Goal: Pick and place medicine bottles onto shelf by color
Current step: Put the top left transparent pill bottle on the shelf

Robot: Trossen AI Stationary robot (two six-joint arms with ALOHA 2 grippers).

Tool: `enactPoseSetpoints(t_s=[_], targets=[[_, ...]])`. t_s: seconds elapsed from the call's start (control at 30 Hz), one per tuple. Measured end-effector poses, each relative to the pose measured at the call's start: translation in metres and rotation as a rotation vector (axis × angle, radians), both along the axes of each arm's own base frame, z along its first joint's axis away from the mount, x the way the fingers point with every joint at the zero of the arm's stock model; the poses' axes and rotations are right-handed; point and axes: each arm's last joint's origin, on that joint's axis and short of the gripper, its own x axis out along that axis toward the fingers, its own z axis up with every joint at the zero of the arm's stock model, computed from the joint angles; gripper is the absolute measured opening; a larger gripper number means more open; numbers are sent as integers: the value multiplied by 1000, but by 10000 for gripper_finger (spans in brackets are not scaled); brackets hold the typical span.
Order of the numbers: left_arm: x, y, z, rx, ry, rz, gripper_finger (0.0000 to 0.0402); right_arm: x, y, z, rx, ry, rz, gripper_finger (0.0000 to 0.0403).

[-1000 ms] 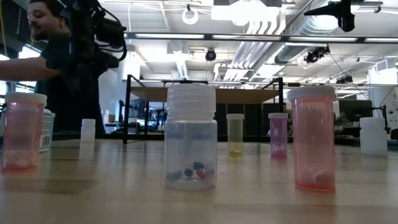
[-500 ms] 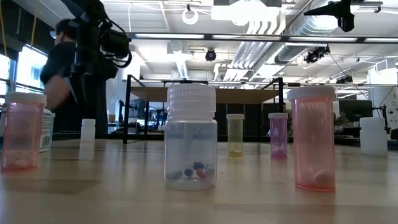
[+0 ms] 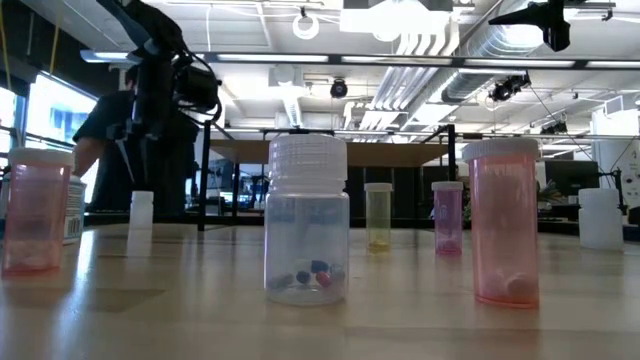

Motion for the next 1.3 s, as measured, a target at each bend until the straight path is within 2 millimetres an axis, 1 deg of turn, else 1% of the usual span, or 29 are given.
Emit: enactPoseSetpoints(t_s=[0.5, 0.77, 0.9, 1.2, 1.3], targets=[[7, 11, -23, -61, 44, -46, 204, 0, 0, 0, 0, 0, -2, 197], [9, 13, -29, -75, 53, -45, 202, 0, 0, 0, 0, 0, -2, 197], [9, 13, -29, -78, 56, -55, 188, 0, 0, 0, 0, 0, -2, 197], [9, 13, -29, -81, 55, -64, 137, 0, 0, 0, -4, 2, -1, 197], [9, 13, -29, -81, 55, -71, 132, 0, 0, 0, -7, 5, -1, 197]])
